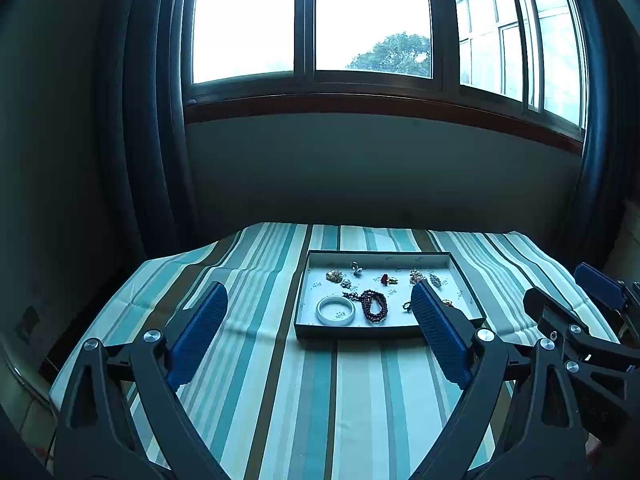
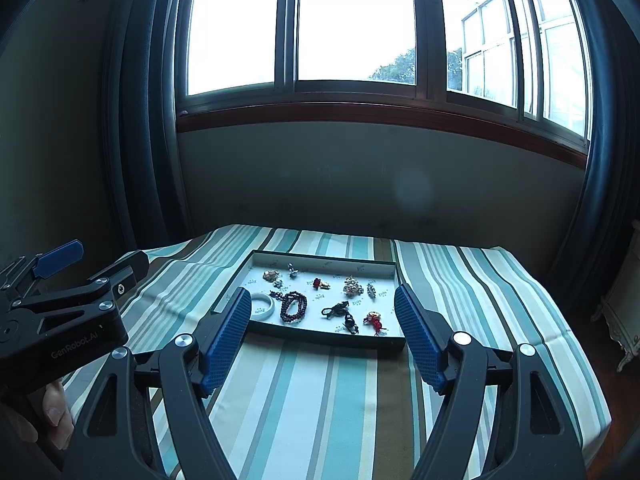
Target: Organize jewelry
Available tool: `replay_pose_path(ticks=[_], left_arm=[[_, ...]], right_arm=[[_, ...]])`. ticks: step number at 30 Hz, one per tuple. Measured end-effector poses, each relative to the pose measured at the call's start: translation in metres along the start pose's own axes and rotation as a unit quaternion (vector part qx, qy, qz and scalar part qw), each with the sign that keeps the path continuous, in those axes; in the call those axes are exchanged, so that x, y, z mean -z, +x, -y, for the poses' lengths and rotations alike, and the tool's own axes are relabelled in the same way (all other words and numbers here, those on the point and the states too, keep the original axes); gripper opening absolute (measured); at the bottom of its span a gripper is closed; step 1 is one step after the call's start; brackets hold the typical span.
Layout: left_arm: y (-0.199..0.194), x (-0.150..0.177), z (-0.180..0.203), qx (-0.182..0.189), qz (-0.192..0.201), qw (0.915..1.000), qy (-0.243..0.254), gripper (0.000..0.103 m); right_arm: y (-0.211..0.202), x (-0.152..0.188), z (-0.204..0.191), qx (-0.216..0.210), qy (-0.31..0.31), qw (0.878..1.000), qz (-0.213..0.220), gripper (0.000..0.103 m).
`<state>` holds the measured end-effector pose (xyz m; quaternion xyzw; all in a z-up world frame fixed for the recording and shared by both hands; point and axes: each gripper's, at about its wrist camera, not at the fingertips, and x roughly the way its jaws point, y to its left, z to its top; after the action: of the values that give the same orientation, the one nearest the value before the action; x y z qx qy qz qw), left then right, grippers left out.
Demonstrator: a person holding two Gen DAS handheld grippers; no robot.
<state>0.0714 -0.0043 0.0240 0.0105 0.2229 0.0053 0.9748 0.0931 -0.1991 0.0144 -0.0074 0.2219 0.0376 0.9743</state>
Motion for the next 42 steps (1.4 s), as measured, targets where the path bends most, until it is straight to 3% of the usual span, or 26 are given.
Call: replay_pose_path(ticks=[30, 42], left_arm=[[-0.0025, 0.0019, 0.0034, -0.008, 0.001, 1.0, 0.003, 0.098], [-0.0059, 0.003, 0.007, -0.011, 0.019, 0.9997, 0.014, 0.101]], right_arm=[[-0.0005, 0.0007, -0.0009, 0.0, 0.0, 1.0, 0.001, 0.073], [-0.0004, 0.0025, -0.0015, 0.001, 0.0, 1.0, -0.003, 0.073]])
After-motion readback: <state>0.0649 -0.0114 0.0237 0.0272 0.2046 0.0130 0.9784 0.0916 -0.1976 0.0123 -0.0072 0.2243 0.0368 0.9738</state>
